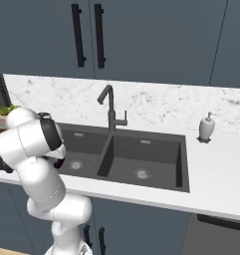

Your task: Pick the eggplant from the sink and place it in the bowl. Then pick the bowl and place it in the microwave. Then close the microwave door and press the start button.

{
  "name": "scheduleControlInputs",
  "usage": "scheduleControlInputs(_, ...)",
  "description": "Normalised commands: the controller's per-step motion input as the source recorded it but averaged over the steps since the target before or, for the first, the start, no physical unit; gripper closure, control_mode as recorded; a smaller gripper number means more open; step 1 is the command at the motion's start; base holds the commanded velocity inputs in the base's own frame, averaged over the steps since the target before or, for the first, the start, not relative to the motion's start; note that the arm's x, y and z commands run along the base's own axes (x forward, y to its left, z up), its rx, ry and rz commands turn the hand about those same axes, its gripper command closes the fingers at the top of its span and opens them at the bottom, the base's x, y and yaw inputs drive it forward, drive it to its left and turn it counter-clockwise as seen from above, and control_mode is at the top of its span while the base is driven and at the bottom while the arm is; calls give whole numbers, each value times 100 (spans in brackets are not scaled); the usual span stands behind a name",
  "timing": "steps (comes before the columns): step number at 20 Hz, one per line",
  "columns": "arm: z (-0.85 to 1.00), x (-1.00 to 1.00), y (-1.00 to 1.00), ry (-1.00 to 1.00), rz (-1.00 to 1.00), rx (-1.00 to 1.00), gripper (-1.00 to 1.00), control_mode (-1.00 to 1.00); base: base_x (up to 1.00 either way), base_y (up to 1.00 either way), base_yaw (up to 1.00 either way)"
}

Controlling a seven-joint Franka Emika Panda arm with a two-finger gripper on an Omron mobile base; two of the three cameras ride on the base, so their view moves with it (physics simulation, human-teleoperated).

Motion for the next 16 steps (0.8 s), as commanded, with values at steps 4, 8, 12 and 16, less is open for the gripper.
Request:
scheduleControlInputs(4,-16,12,0,2,0,0,-100,-100,0,0,0)
scheduleControlInputs(8,-18,7,0,0,0,0,-100,-100,0,0,0)
scheduleControlInputs(12,-9,14,7,0,0,0,-100,-100,0,0,0)
scheduleControlInputs(16,-9,11,4,0,0,0,-100,-100,0,0,0)
